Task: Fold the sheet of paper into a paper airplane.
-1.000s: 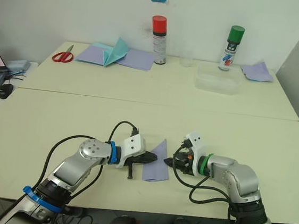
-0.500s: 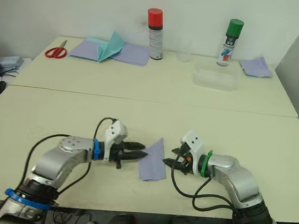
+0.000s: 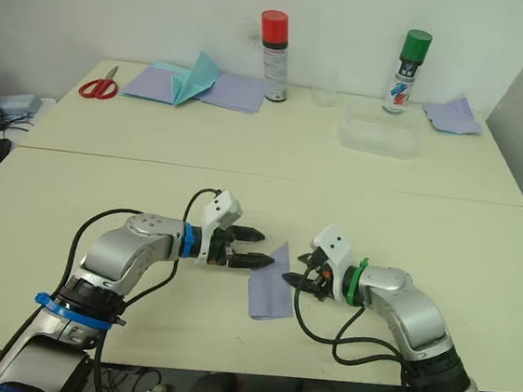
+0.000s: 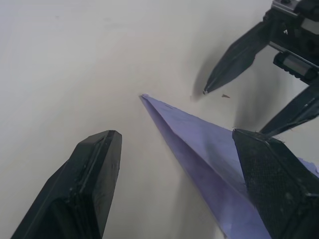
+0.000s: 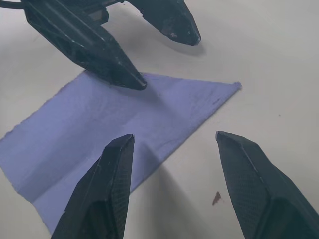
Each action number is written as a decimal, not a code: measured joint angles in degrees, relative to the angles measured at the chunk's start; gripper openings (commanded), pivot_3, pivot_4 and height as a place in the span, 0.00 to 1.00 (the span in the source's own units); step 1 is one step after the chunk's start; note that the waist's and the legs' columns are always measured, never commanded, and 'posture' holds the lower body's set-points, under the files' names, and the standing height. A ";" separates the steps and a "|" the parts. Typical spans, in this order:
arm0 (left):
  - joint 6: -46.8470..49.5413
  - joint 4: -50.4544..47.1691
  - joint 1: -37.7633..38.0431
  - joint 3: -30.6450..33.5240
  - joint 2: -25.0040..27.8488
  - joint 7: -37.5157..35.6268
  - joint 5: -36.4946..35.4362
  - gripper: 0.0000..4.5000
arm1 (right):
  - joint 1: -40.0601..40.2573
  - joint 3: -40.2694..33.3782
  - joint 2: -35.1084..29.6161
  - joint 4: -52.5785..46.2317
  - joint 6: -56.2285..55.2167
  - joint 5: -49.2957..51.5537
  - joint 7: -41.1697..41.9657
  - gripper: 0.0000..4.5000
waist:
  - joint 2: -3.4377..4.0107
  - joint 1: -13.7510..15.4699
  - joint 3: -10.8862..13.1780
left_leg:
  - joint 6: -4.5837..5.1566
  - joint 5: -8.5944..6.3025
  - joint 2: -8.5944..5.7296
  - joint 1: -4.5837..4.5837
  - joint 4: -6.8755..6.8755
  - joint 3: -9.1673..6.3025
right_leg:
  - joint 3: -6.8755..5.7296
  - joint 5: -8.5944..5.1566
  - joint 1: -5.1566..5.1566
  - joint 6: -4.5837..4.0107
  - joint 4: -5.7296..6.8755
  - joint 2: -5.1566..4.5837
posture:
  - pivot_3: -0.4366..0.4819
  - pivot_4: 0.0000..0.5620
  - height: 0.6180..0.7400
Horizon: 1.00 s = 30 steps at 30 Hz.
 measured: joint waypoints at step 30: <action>5.14 -0.23 0.79 0.38 -0.74 -0.13 0.20 0.00 | -0.57 -1.16 2.33 3.10 -0.37 -1.55 -0.61 0.61 | 0.00 -0.06 0.00 | 0.01 0.00 0.09 -0.04 0.43 -0.03 | 0.03 0.02 0.05 0.01 0.24 0.08 | 0.48 0.27 1.00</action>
